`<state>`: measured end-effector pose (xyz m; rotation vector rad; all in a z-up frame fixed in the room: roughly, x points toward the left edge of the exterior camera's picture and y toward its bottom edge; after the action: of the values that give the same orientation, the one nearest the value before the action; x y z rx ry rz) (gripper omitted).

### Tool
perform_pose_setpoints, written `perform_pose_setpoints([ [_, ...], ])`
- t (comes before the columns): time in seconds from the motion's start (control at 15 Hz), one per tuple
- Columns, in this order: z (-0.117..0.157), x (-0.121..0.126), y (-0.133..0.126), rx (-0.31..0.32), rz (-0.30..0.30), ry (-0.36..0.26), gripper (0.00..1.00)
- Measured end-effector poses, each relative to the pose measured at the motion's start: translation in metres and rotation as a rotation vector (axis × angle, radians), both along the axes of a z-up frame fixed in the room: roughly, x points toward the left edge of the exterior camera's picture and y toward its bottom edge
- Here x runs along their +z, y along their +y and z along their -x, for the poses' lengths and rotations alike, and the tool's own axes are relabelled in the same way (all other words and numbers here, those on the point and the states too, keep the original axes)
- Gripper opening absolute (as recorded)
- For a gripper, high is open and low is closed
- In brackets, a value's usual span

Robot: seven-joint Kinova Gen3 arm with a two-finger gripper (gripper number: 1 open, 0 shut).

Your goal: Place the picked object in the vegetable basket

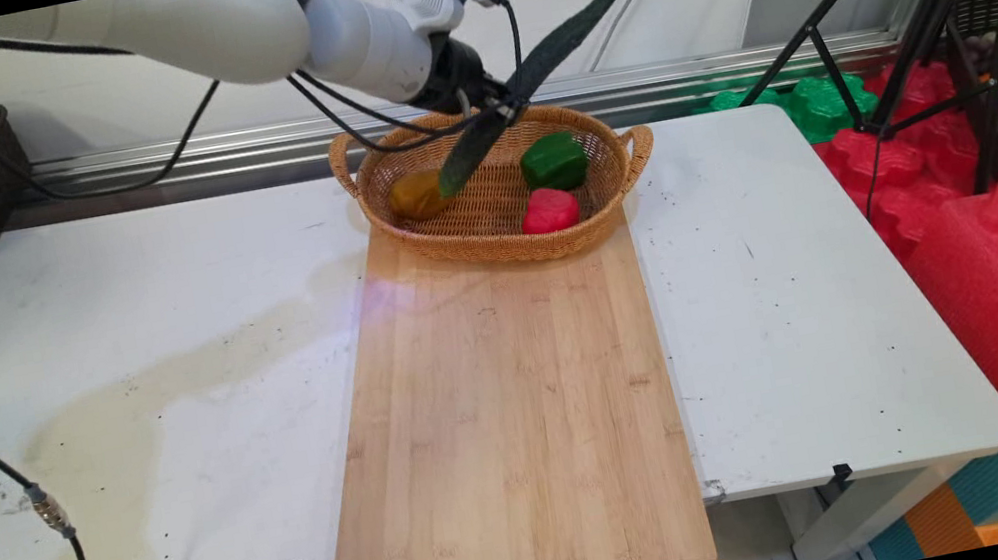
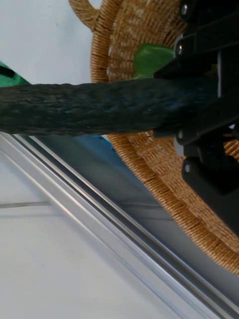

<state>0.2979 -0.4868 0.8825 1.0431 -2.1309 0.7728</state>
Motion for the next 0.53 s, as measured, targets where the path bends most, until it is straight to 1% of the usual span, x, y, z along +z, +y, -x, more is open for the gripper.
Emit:
perform_pose_setpoints([
  [0.2, -0.007, -0.021, -0.003, 0.008, -0.015, 0.000, 0.00],
  [0.53, -0.015, -0.041, -0.002, 0.014, -0.030, 0.007, 0.00],
])
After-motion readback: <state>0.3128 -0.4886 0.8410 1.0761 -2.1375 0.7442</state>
